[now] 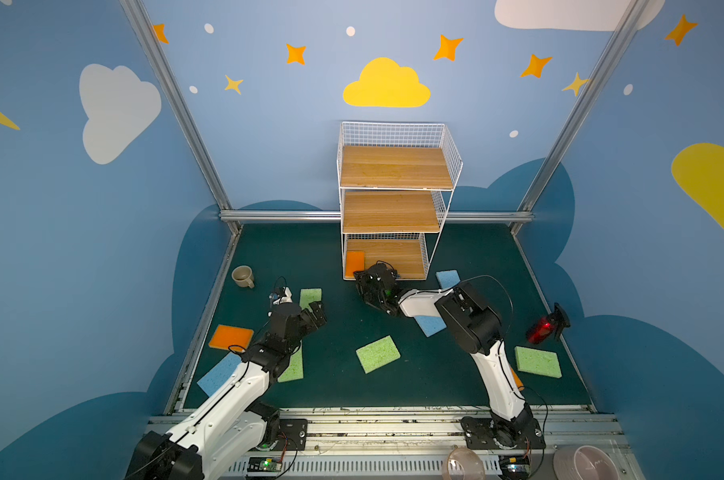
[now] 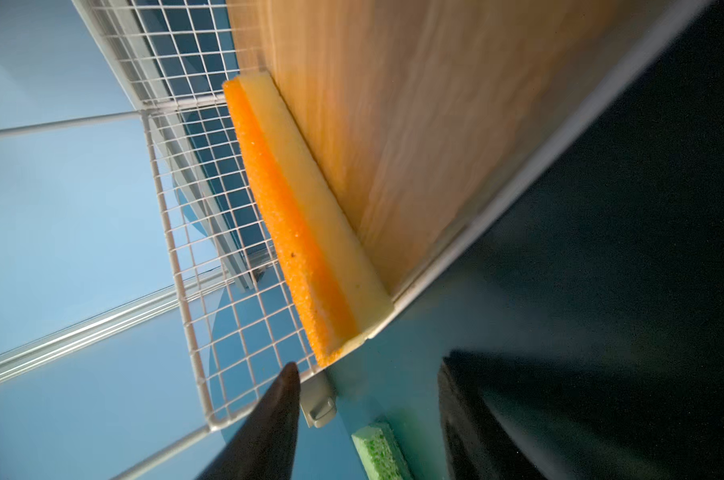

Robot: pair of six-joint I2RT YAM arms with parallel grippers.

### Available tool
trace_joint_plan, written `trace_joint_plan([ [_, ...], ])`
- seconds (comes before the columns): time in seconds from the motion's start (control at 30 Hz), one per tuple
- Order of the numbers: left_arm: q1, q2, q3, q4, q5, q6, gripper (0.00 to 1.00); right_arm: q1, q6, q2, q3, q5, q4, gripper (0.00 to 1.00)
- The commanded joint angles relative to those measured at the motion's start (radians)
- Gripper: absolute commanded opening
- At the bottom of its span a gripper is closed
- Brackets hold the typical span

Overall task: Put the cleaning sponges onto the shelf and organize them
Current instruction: 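Open the right gripper and withdraw it while the left gripper moves toward the mug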

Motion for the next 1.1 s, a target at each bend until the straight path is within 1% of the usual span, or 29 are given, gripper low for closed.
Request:
trace_joint_plan([
  [0.0,0.006,-0.047,0.028,-0.057,-0.025,0.010,1.00,-0.026,-0.066,-0.120,-0.067,-0.050,0.025,0.56],
  [0.13,0.007,-0.060,0.100,-0.191,-0.062,0.026,1.00,-0.055,-0.144,-0.222,-0.148,-0.134,-0.002,0.57],
  [0.27,0.021,-0.039,0.195,-0.367,-0.117,0.028,0.98,-0.097,-0.283,-0.317,-0.205,-0.296,-0.051,0.55],
  [0.33,0.055,-0.018,0.234,-0.428,-0.107,0.036,0.97,-0.121,-0.346,-0.359,-0.231,-0.374,-0.080,0.55],
  [0.4,0.106,0.003,0.263,-0.463,-0.059,0.057,0.94,-0.152,-0.417,-0.395,-0.248,-0.464,-0.133,0.55],
  [0.43,0.125,0.013,0.281,-0.487,-0.044,0.067,0.91,-0.168,-0.448,-0.407,-0.248,-0.512,-0.171,0.55],
  [0.5,0.170,0.039,0.344,-0.565,-0.028,0.102,0.83,-0.203,-0.516,-0.427,-0.255,-0.621,-0.241,0.56],
  [0.53,0.194,0.054,0.371,-0.598,-0.019,0.119,0.79,-0.217,-0.541,-0.437,-0.266,-0.659,-0.258,0.56],
  [0.6,0.273,0.097,0.433,-0.669,0.039,0.164,0.78,-0.243,-0.588,-0.472,-0.311,-0.708,-0.270,0.56],
  [0.63,0.314,0.121,0.456,-0.695,0.077,0.178,0.78,-0.250,-0.605,-0.488,-0.336,-0.714,-0.267,0.57],
  [0.7,0.407,0.178,0.493,-0.734,0.166,0.212,0.82,-0.255,-0.635,-0.520,-0.389,-0.709,-0.242,0.59],
  [0.77,0.475,0.237,0.515,-0.755,0.205,0.243,0.84,-0.255,-0.650,-0.541,-0.428,-0.705,-0.207,0.61],
  [0.83,0.525,0.296,0.536,-0.773,0.208,0.272,0.86,-0.255,-0.671,-0.562,-0.454,-0.705,-0.184,0.63],
  [0.93,0.591,0.379,0.567,-0.795,0.199,0.310,0.87,-0.258,-0.751,-0.611,-0.461,-0.686,-0.249,0.66],
  [1.0,0.635,0.427,0.581,-0.793,0.185,0.335,0.87,-0.260,-0.833,-0.668,-0.467,-0.637,-0.329,0.72],
  [1.07,0.666,0.464,0.588,-0.792,0.165,0.354,0.86,-0.262,-0.901,-0.735,-0.478,-0.564,-0.396,0.78],
])
